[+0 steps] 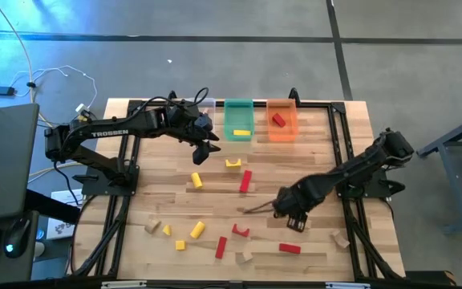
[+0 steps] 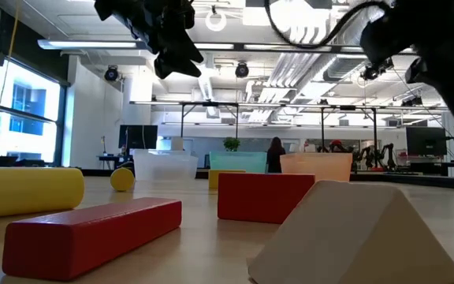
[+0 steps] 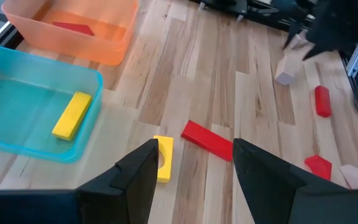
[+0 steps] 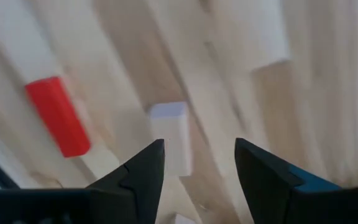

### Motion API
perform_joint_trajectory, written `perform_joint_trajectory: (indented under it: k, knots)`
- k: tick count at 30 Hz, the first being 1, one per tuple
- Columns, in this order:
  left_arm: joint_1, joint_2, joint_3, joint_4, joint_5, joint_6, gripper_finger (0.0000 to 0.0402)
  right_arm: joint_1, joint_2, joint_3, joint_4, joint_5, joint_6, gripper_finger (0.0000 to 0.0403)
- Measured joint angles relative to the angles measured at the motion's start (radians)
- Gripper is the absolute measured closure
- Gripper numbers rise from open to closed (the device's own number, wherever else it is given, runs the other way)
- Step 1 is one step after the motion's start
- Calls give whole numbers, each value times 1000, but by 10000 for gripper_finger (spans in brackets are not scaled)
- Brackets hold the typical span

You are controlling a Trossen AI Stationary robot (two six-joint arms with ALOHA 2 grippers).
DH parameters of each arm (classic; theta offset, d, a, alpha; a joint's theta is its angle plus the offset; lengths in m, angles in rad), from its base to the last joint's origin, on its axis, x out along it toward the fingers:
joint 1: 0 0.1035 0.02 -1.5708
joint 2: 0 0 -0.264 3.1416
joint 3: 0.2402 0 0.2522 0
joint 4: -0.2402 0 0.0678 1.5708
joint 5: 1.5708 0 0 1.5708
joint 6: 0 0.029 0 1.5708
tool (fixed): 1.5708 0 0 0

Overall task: Sort & place blocks by color
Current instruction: Put the brown block into the white transparent bin

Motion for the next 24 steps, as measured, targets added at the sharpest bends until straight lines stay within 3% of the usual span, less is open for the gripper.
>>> perform_joint_trajectory:
  k: [10,24]
  knots:
    - [0,0,0,0,-1,-1,206,128,82,1,51,24,38,221]
    - [0,0,0,1,-3,-1,206,141,216,1,62,0,100,221]
